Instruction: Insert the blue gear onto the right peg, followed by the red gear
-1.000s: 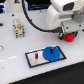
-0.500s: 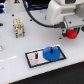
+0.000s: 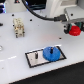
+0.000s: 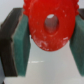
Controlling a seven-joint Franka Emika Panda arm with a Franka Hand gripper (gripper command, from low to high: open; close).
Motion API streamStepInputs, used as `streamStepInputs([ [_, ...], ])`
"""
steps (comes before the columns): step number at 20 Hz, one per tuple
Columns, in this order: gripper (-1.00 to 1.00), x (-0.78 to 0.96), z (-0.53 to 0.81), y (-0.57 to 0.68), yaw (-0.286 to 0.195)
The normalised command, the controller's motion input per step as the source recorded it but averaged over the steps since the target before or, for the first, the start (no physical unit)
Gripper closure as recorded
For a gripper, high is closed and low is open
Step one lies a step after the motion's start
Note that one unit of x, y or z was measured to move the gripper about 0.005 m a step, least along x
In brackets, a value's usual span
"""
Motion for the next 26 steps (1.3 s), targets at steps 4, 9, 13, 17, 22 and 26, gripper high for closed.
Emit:
streamStepInputs([
  [4,1.0,0.47,0.29,-0.42,0.0],
  [9,1.0,0.45,0.16,-0.44,0.0],
  [13,1.0,0.44,0.08,-0.47,0.0],
  [17,1.0,0.47,0.04,-0.43,0.0],
  [22,1.0,0.47,0.0,-0.33,0.0],
  [26,1.0,0.28,-0.05,-0.15,0.0],
])
